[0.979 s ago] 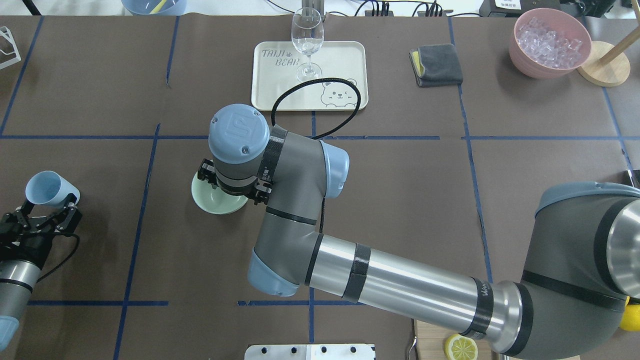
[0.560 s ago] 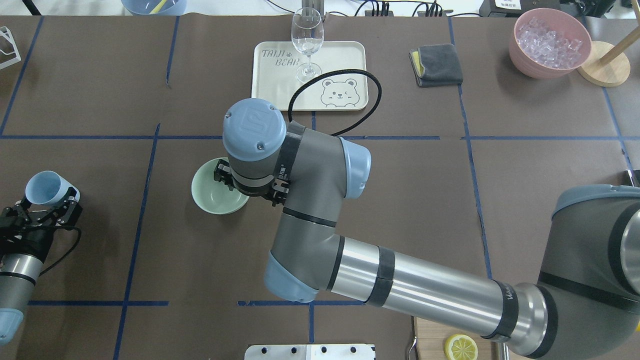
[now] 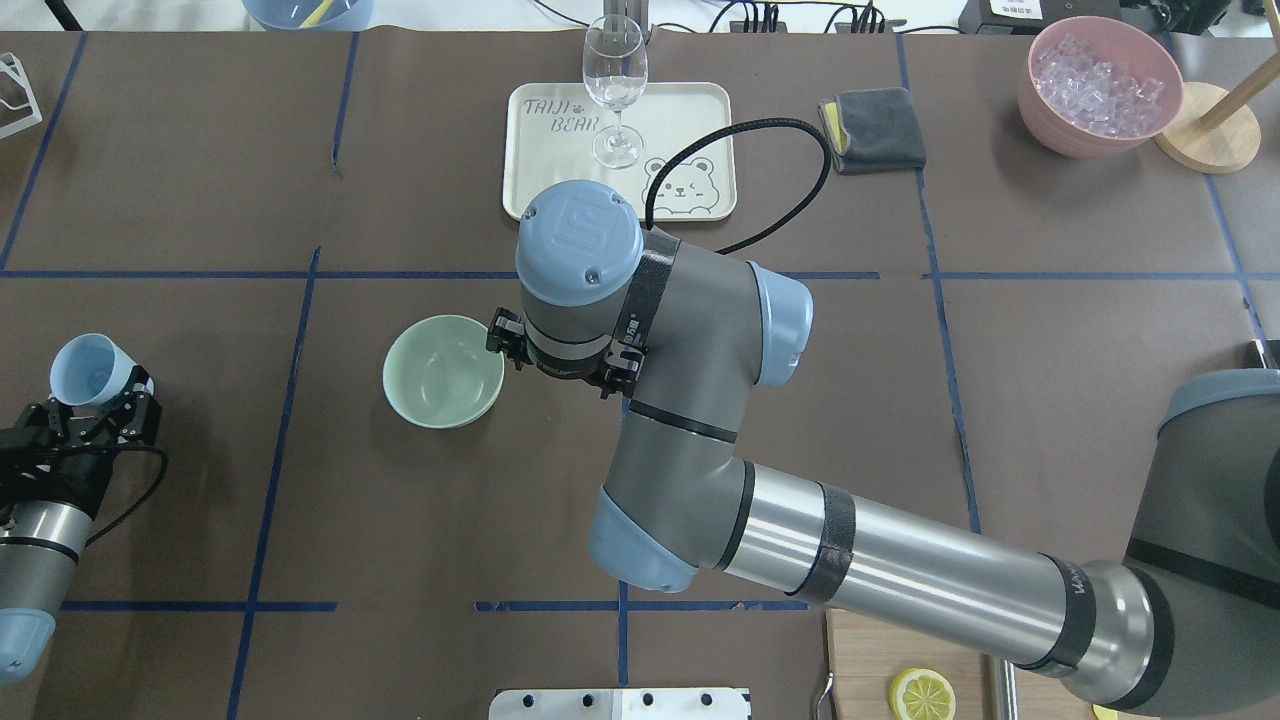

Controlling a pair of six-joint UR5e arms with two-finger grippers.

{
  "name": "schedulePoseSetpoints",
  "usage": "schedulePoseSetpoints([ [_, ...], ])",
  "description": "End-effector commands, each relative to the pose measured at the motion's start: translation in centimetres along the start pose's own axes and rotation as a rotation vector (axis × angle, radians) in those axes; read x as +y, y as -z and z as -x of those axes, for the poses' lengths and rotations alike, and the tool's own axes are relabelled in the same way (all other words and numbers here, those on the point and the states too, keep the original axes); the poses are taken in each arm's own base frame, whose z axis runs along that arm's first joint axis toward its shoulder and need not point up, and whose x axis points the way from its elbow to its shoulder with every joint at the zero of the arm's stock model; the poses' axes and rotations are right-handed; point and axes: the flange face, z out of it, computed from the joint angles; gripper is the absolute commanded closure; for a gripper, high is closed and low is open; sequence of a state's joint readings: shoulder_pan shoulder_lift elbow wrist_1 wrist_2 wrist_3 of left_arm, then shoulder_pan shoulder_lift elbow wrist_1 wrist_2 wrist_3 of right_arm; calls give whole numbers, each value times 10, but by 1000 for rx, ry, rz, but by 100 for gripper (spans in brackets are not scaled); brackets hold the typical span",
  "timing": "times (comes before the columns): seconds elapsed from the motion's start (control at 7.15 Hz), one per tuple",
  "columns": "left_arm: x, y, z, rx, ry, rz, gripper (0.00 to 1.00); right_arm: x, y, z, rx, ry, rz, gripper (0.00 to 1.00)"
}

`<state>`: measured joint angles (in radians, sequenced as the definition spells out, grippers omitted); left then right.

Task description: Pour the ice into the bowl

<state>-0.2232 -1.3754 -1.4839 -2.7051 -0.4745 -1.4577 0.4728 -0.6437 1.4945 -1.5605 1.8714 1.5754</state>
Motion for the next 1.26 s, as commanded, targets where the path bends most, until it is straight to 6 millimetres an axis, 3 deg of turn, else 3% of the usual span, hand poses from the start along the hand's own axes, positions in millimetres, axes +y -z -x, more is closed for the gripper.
schedulePoseSetpoints([
  [0.0,-65,0,-42,60,-57,-31,100,-13,12,-7,29,-23,-9,0],
  [0.14,-91,7,-63,103,-84,-65,100,-20,18,-37,30,-27,-16,0],
  [0.28,-93,8,-78,117,-103,-66,100,-27,27,-80,19,33,-27,0],
  [0.42,-100,5,-116,140,-184,-88,100,-36,34,-114,19,71,-35,0],
  [0.56,-101,5,-122,143,-248,-95,100,-45,36,-134,22,80,-29,0],
  [0.84,-106,5,-167,214,-315,-73,100,-56,39,-149,29,100,-38,0],
  [1.12,-111,4,-186,215,-578,-117,100,-64,40,-172,43,104,-47,0],
])
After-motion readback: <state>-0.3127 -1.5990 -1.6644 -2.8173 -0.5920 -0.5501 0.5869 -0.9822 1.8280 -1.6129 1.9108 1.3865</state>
